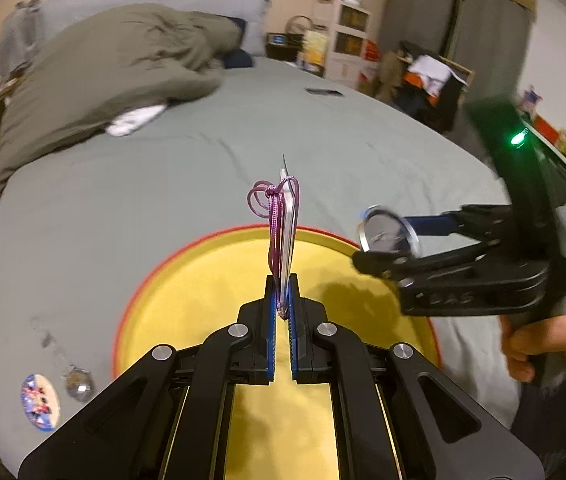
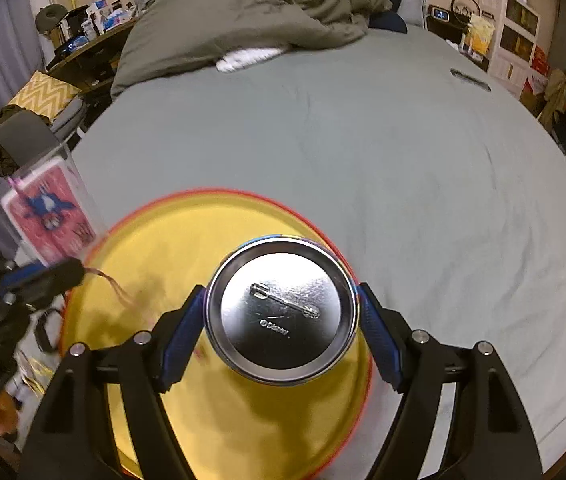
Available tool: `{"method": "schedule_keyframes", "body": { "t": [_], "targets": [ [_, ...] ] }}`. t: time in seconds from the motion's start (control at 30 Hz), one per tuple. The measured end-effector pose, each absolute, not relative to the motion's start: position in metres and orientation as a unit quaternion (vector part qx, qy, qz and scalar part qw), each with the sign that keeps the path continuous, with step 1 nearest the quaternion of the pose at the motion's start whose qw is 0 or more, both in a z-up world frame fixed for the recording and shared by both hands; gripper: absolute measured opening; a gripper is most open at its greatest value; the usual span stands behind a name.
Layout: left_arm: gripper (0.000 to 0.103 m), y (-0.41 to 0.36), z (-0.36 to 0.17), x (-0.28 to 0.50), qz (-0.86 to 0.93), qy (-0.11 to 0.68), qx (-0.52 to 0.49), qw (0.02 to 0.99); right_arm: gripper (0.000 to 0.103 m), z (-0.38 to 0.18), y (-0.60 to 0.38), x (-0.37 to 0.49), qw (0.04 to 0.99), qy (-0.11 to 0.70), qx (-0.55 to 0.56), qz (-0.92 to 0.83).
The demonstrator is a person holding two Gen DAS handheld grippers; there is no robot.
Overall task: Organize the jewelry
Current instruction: 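Carry the pink card badge and silver badge over the yellow tray with both tools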
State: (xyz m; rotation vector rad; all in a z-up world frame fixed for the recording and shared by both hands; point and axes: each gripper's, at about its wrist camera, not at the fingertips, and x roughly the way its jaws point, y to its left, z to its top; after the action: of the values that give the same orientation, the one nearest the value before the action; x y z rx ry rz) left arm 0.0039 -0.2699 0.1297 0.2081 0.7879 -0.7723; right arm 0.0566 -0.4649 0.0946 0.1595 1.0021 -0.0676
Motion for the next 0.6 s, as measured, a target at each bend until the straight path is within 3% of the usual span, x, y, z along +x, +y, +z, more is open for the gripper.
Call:
{"method": "schedule_keyframes", "body": {
  "t": [0.4, 0.6],
  "targets": [
    [0.005, -0.310, 0.092, -0.058, -0.423, 0.433, 0.121, 0.787, 0.070, 0.063, -0.471, 0.034, 0.861, 0.505, -0.007, 0.052],
    [0.005, -0.296, 0.059, -0.058, -0.425, 0.520, 0.043, 0.740, 0.070, 0.039, -0.468, 0.032, 0.842, 0.529, -0.048, 0.096]
  ]
}}
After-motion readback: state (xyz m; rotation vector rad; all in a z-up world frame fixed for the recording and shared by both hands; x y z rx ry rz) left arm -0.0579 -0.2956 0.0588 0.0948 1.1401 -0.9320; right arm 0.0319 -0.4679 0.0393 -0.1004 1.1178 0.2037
